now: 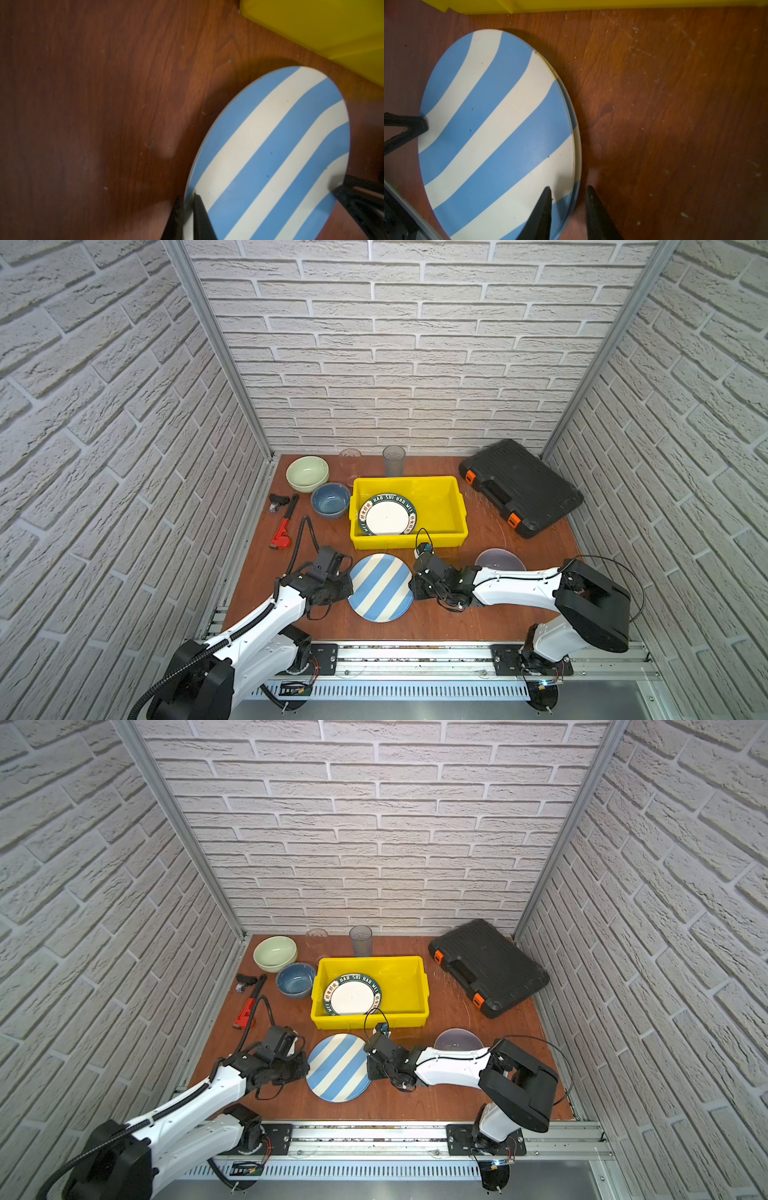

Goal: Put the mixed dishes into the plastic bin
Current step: 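Grip the top blue-striped plate with the right gripper while the left holds the stack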

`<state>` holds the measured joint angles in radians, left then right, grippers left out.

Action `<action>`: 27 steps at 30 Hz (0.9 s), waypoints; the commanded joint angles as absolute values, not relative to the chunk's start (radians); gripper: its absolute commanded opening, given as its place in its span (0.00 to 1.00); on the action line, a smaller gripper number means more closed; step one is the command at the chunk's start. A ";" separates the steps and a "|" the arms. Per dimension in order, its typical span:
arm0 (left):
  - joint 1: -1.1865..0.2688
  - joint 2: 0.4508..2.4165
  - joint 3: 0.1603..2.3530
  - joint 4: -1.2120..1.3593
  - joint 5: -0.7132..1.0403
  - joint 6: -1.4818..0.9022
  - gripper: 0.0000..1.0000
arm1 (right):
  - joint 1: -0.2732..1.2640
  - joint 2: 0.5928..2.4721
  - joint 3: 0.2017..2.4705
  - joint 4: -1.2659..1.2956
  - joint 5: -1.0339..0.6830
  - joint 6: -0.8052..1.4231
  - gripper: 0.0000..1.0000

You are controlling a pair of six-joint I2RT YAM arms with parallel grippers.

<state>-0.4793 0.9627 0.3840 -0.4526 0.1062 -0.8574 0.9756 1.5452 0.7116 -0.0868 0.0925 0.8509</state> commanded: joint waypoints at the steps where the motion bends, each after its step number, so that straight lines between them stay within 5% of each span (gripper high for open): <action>1: -0.484 0.975 0.357 -0.447 0.095 -0.845 0.11 | 0.984 1.516 0.739 -0.111 0.118 0.830 0.30; 27: -0.483 0.997 0.335 -0.432 0.103 -0.844 0.05 | 0.982 1.531 0.658 0.102 0.041 0.892 0.26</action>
